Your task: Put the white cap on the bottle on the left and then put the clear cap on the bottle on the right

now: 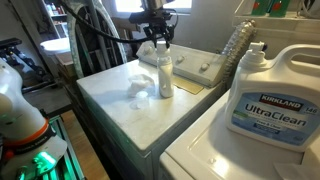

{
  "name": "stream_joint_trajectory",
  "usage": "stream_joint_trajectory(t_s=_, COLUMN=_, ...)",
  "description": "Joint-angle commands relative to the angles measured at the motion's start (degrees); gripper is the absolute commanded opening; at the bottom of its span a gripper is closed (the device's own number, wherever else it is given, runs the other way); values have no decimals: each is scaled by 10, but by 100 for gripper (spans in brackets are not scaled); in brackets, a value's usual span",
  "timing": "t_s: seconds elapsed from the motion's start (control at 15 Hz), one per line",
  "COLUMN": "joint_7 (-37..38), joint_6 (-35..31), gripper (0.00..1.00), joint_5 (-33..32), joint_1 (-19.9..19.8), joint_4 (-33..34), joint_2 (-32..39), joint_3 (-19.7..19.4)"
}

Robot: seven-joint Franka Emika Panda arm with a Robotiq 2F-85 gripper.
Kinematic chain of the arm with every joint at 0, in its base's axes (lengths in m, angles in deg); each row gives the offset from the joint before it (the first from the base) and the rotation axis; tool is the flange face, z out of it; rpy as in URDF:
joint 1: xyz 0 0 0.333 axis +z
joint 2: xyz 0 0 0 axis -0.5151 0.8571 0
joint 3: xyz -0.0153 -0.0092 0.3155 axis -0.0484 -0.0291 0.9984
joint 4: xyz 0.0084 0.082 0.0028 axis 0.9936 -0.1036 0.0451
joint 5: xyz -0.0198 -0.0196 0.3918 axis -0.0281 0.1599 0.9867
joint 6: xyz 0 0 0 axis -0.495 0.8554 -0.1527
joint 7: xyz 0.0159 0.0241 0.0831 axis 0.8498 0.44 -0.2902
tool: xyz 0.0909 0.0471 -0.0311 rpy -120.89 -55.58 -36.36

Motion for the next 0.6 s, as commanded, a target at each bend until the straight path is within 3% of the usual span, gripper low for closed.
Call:
stream_joint_trajectory(t_s=0.0, joint_7=-10, joint_6=-25, gripper=38, joint_5=-5, joint_1=-4, joint_4=-15, joint_2=0, joint_3=0)
stream_joint_trajectory(t_s=0.53, joint_7=-3, joint_6=-46, gripper=38, joint_5=9, joint_1=-5, joint_4=-31, joint_2=6, joint_3=1)
